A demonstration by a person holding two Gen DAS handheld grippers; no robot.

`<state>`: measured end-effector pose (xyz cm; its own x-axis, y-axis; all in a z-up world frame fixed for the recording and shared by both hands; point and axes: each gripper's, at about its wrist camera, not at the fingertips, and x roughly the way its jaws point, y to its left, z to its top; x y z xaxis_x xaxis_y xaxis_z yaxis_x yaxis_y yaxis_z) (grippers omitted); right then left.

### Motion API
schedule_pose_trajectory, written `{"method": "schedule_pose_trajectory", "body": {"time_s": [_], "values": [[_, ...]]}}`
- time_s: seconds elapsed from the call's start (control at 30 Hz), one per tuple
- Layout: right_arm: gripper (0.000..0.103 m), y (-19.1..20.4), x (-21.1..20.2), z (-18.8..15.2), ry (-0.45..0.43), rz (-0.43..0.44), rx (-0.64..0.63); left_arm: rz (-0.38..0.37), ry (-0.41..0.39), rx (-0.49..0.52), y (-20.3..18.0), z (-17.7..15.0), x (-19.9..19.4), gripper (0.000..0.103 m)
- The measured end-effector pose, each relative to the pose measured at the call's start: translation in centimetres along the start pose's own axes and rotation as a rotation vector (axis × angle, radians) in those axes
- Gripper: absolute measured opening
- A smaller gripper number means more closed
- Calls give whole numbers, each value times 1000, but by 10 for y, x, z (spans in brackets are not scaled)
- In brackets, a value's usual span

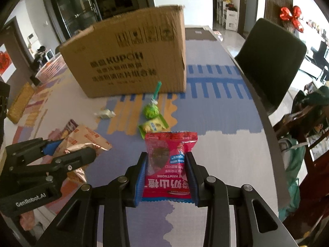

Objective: Organize snacks
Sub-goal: 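Lift both held packets over the box and open both tools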

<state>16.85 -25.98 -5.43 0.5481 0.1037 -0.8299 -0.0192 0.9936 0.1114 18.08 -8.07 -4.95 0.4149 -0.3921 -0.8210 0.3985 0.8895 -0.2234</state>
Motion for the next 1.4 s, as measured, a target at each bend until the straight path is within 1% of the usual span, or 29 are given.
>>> {"method": "schedule_pose_trajectory", "body": {"time_s": [0.13,0.4,0.6,0.77,0.9,1.0,1.23,1.4], "values": [[37,4,-14,10,-50,5,-10,6,-57,7,-1,12,-18,42],[37,11,-42,39,-172,16,-30,18,-178,18,-1,42,-49,42],[37,13,-58,62,-247,24,-33,35,-253,27,1,67,-66,42],[37,16,-70,82,-303,28,-38,51,-301,34,1,85,-75,42],[37,19,-77,102,-354,30,-48,61,-327,38,4,101,-83,42],[37,22,-80,117,-376,35,-54,64,-338,34,9,110,-86,42],[37,27,-76,148,-386,35,-67,68,-356,25,20,139,-91,42],[37,31,-70,171,-383,36,-83,66,-347,12,28,160,-87,42]]}}
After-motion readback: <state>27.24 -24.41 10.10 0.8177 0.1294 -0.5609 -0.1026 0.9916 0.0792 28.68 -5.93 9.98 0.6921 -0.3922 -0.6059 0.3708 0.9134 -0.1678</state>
